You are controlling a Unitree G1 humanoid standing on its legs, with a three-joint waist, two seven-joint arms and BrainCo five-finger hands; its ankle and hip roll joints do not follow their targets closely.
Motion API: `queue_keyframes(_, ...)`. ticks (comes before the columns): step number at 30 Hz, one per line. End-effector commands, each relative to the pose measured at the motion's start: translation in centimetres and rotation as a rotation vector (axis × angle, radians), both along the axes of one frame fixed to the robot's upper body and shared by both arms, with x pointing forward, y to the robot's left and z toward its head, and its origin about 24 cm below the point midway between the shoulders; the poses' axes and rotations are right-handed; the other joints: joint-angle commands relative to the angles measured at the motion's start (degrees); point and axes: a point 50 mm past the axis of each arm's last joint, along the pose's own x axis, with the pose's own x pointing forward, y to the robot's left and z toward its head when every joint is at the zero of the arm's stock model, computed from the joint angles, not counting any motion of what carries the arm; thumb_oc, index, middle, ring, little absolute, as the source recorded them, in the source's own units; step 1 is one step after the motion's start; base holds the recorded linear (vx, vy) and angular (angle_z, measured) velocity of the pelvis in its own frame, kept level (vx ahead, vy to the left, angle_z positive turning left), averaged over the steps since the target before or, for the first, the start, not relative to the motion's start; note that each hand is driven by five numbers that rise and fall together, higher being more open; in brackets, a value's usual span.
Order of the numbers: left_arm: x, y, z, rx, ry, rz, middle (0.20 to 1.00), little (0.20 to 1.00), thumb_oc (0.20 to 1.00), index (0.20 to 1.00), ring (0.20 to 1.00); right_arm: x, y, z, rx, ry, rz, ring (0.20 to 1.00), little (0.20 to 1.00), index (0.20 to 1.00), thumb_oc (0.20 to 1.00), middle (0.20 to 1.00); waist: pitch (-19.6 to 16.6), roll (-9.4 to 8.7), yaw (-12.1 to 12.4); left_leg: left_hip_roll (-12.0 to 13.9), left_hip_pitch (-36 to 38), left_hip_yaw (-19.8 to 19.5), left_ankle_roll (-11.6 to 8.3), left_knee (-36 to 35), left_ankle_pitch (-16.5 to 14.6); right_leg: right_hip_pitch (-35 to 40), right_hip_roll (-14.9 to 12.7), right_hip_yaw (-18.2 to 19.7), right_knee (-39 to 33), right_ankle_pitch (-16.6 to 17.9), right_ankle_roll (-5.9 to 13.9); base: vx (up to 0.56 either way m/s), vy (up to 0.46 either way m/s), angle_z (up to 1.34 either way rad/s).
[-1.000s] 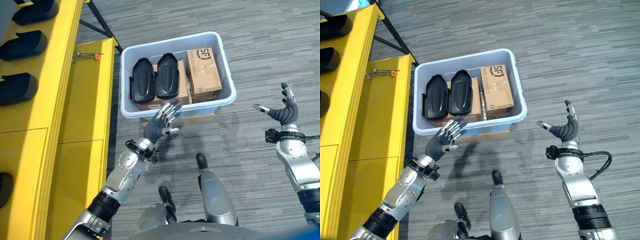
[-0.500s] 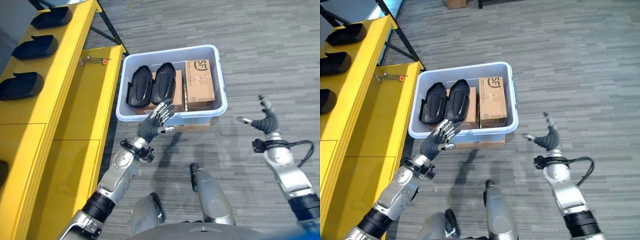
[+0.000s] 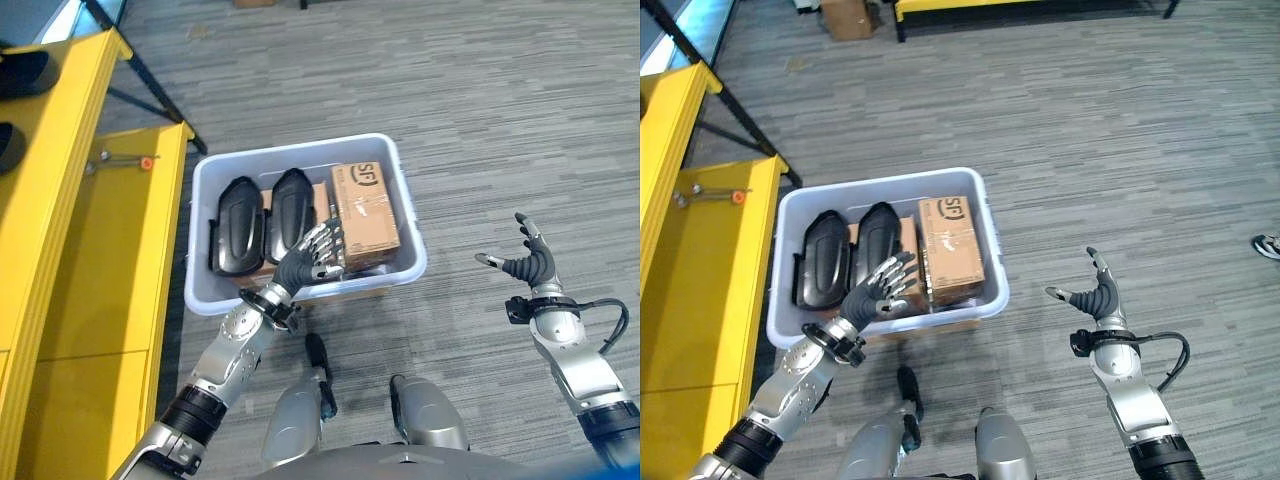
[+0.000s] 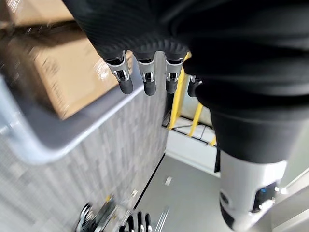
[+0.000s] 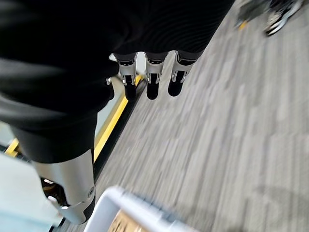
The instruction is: Move parts from the plastic box to the shelf.
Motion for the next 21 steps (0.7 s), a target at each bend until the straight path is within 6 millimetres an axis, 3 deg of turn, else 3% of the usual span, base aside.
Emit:
queue_keyframes(1,-0.7,0.4,0.9,-0.018,-0.061,0.006,1.0,1.0,1.0,1.0,1.0,0.5,0.3,2.0,0.006,-0.108,-0.004,1.0,1.0,1.0,1.0,1.0,-1.6,-0.62,0.5,4.2,0.9,-0.2,-6.08,5.6,-9.0,2.3,-1.4,-1.1,-9.9,10.8,-0.17,0.05,0.003,0.26)
queue_keyframes(11,-1.6,1.3,0.0,-0.001,-0.013,0.036,1.0,1.0,1.0,1.0,1.0,0.5,-0.3,1.5,0.023,-0.096,-0.043,1.0,1.0,1.0,1.0,1.0,-1.8,-0.54,2.3,3.4,1.3,-0.9,-5.66,4.9,-9.2,2.5,-1.9,-3.0,-11.5,11.6,0.16,0.05,0.001,0.06)
queue_keyframes(17,-2.3,2.0,-0.8,0.023,0.031,0.062,1.0,1.0,1.0,1.0,1.0,0.5,-0.5,1.5,0.052,-0.106,-0.044,1.0,1.0,1.0,1.0,1.0,-2.0,-0.99,3.2,2.6,2.0,-1.5,-4.93,6.7,-11.0,2.8,-3.1,-3.0,-12.1,12.5,0.83,0.12,0.1,0.06)
queue_keyframes(21,-2.6,2.3,-0.9,0.057,0.035,0.068,1.0,1.0,1.0,1.0,1.0,0.7,-0.3,1.7,0.076,-0.118,-0.01,1.0,1.0,1.0,1.0,1.0,-2.7,-2.56,3.6,2.4,3.9,1.4,-3.35,11.1,-14.8,3.6,-7.0,-3.0,-12.9,15.1,3.52,0.2,0.324,-0.24)
